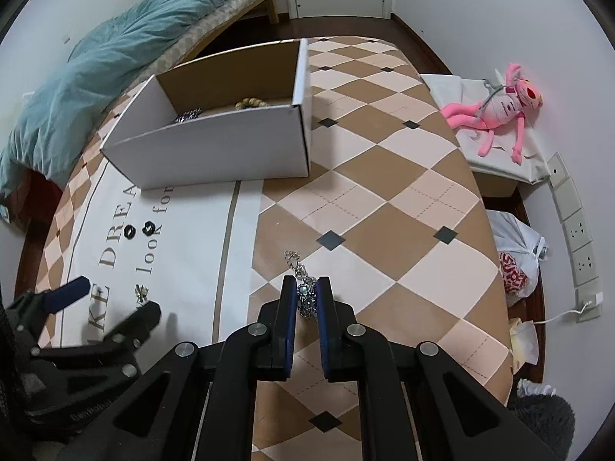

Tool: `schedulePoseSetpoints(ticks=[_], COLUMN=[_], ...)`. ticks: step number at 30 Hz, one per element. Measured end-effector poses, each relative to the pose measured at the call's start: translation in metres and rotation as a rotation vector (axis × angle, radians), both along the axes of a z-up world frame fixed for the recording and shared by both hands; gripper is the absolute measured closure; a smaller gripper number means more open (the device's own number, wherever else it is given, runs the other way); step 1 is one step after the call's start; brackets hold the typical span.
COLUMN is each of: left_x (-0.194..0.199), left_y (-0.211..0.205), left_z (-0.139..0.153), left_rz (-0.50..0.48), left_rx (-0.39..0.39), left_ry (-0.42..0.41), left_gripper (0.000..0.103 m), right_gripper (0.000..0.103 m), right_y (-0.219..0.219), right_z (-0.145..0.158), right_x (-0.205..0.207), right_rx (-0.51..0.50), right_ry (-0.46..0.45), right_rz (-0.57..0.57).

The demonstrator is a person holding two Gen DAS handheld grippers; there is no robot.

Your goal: Organize jewelry

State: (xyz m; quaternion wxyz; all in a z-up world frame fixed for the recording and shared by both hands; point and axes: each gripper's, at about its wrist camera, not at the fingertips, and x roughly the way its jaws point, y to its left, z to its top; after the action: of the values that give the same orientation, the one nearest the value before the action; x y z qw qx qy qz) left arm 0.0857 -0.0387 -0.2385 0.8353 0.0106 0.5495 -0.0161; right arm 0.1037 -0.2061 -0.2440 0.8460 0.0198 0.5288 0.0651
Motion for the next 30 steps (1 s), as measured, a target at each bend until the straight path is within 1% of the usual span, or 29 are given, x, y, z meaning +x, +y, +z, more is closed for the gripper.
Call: schedulePoseSetpoints(ticks=[1, 2, 3, 4, 5, 6, 7, 8, 10, 11, 12, 19, 22, 24, 26, 27, 30], left_x=[0.001, 0.001, 0.0, 0.0, 0.0, 0.002, 0.002, 0.003, 0.005, 0.005, 0.006, 0.007, 0.007, 0.007, 0.01, 0.012, 0.024], left_y=[-0.001, -0.001, -0.003, -0.003, -0.003, -0.003, -0.003, -0.003, -0.002, -0.001, -0.001, -0.001, -0.001, -0.001, -0.001, -0.001, 0.0], left_z=[-0.001, -0.002, -0.002, -0.002, -0.002, -0.002, -0.001, -0.001, -0.001, -0.001, -0.001, 0.0, 0.007, 0.016, 0.031, 0.038, 0.068], left_rz=[-0.004, -0.007, -0.009, -0.011, -0.015, -0.018, -0.022, -0.026, -0.031, -0.033, -0.038, -0.053, -0.056, -0.058, -0.06, -0.061, -0.072], left_rx=[-0.005, -0.008, -0.012, -0.014, -0.014, -0.014, -0.015, -0.019, -0.028, -0.033, -0.039, -0.063, -0.079, -0.097, -0.129, -0.145, -0.189], left_ry=[0.005, 0.008, 0.008, 0.004, 0.002, -0.001, -0.004, -0.004, -0.006, -0.007, -0.007, -0.019, -0.029, -0.041, -0.057, -0.066, -0.106], left_gripper=[0.03, 0.042, 0.047, 0.049, 0.055, 0.064, 0.068, 0.075, 0.083, 0.091, 0.093, 0.094, 0.094, 0.094, 0.094, 0.099, 0.099], right_gripper=[0.093, 0.093, 0.093, 0.093, 0.093, 0.093, 0.093, 0.093, 0.093, 0.093, 0.093, 0.093, 0.093, 0.093, 0.093, 0.093, 0.093], right_y=[0.0, -0.001, -0.001, -0.001, -0.002, -0.003, -0.003, -0.004, -0.005, -0.005, -0.005, -0.004, -0.003, -0.003, -0.004, -0.004, -0.003], right_z=[0.001, 0.002, 0.003, 0.004, 0.005, 0.006, 0.006, 0.007, 0.007, 0.008, 0.008, 0.016, 0.026, 0.034, 0.047, 0.053, 0.081], right_x=[0.0, 0.0, -0.001, -0.001, -0.001, 0.0, -0.001, -0.001, 0.0, 0.0, 0.0, -0.001, -0.002, -0.001, 0.0, 0.0, 0.01], right_rx=[0.002, 0.004, 0.007, 0.008, 0.007, 0.007, 0.007, 0.007, 0.007, 0.007, 0.008, 0.02, 0.041, 0.06, 0.097, 0.112, 0.17], right_ry=[-0.001, -0.002, -0.003, -0.004, -0.006, -0.008, -0.008, -0.009, -0.01, -0.012, -0.013, -0.029, -0.044, -0.056, -0.069, -0.077, -0.109], right_rz=[-0.003, -0.005, -0.007, -0.008, -0.01, -0.012, -0.014, -0.016, -0.021, -0.023, -0.025, -0.021, -0.02, -0.02, -0.017, -0.014, 0.005])
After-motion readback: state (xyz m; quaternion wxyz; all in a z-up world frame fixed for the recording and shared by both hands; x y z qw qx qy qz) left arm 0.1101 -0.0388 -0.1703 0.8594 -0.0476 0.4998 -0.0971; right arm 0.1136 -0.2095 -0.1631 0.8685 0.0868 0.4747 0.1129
